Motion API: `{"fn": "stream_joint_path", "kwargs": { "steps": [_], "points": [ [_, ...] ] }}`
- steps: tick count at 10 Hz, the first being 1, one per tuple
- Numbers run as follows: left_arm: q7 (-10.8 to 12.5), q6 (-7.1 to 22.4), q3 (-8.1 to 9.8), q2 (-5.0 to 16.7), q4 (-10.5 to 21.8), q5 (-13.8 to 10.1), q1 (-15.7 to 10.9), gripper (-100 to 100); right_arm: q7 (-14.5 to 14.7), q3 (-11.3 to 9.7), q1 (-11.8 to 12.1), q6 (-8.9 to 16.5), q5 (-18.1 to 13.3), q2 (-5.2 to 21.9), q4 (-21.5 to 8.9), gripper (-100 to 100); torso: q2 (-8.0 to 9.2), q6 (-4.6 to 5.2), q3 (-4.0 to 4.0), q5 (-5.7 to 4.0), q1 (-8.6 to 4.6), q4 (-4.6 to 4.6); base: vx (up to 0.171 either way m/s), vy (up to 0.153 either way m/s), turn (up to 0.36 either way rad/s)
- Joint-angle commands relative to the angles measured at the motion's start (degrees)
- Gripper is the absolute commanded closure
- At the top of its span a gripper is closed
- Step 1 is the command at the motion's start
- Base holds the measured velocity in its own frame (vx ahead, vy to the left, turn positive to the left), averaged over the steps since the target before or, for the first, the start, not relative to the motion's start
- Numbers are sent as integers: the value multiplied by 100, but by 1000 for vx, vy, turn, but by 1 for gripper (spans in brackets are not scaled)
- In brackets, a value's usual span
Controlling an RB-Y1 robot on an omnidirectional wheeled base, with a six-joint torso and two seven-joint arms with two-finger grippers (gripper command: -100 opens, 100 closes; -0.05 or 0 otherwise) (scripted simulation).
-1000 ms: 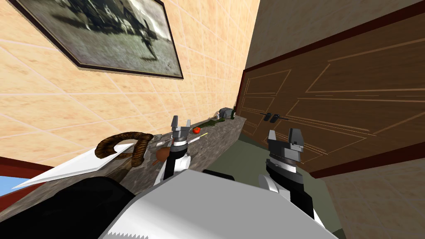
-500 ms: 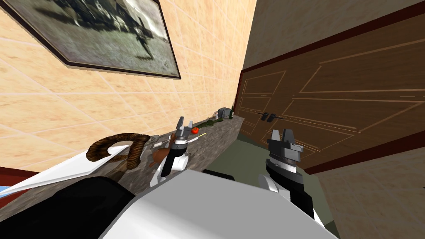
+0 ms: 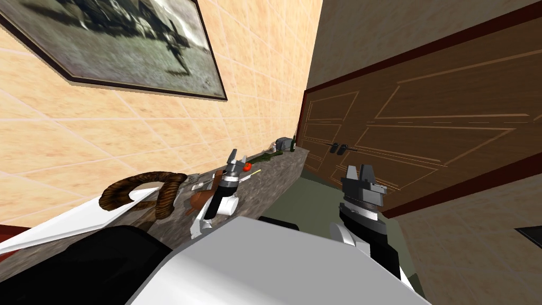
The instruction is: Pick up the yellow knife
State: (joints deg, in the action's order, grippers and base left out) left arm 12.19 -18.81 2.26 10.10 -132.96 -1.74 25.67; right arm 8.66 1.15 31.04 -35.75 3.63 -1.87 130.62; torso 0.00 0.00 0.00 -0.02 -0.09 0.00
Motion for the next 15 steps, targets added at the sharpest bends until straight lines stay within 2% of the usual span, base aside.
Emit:
{"fn": "stream_joint_path", "kwargs": {
  "steps": [1,2,3,4,6,7,8,9,10,11,13,14,15],
  "points": [
    [138,286,87,162,99,-146,-80,-100,0,0,0,0,0,0,0,0,0,0,0,0,0,0,0,-29,-66],
    [265,447,165,295,170,-281,-159,-100,0,0,0,0,0,0,0,0,-1,1,0,0,-1,0,-5,-51,-129],
    [265,616,165,295,170,-281,-159,-100,0,0,0,0,0,0,0,0,0,2,0,-1,-7,0,-4,-38,-42],
    [401,770,248,427,244,-426,-242,-100,0,0,0,0,0,0,0,0,1,-1,1,-1,-5,0,0,-44,-86],
    [401,935,248,427,244,-426,-242,-100,0,0,0,0,0,0,0,0,0,-1,0,-1,-4,0,1,-22,-13],
    [542,1146,334,558,321,-579,-330,-100,0,0,0,0,0,0,0,0,0,-1,0,0,3,0,0,-22,-79],
    [542,1265,334,558,321,-579,-330,-100,0,0,0,0,0,0,0,0,0,1,0,0,2,0,1,-27,-60],
    [690,1422,422,690,403,-740,-421,-100,0,0,0,0,0,0,0,0,0,0,0,0,0,0,-7,-45,-111],
    [690,1594,422,690,403,-740,-421,-100,0,0,0,0,0,0,0,0,2,1,1,-1,-7,0,-2,-35,-32],
    [840,1764,511,824,489,-908,-514,-100,0,0,0,0,0,0,0,0,1,-1,1,-1,-4,0,5,-38,-76],
    [840,1989,511,824,489,-908,-514,-100,0,0,0,0,0,0,0,0,-1,-1,-1,-1,-3,0,5,-23,-22],
    [993,2211,599,959,580,-1083,-609,-100,0,0,0,0,0,0,0,0,0,-2,0,0,3,0,4,-26,-80],
    [993,2365,599,959,580,-1083,-609,-100,0,0,0,0,0,0,0,0,-2,1,-1,0,1,0,4,-27,-51]
  ]
}}
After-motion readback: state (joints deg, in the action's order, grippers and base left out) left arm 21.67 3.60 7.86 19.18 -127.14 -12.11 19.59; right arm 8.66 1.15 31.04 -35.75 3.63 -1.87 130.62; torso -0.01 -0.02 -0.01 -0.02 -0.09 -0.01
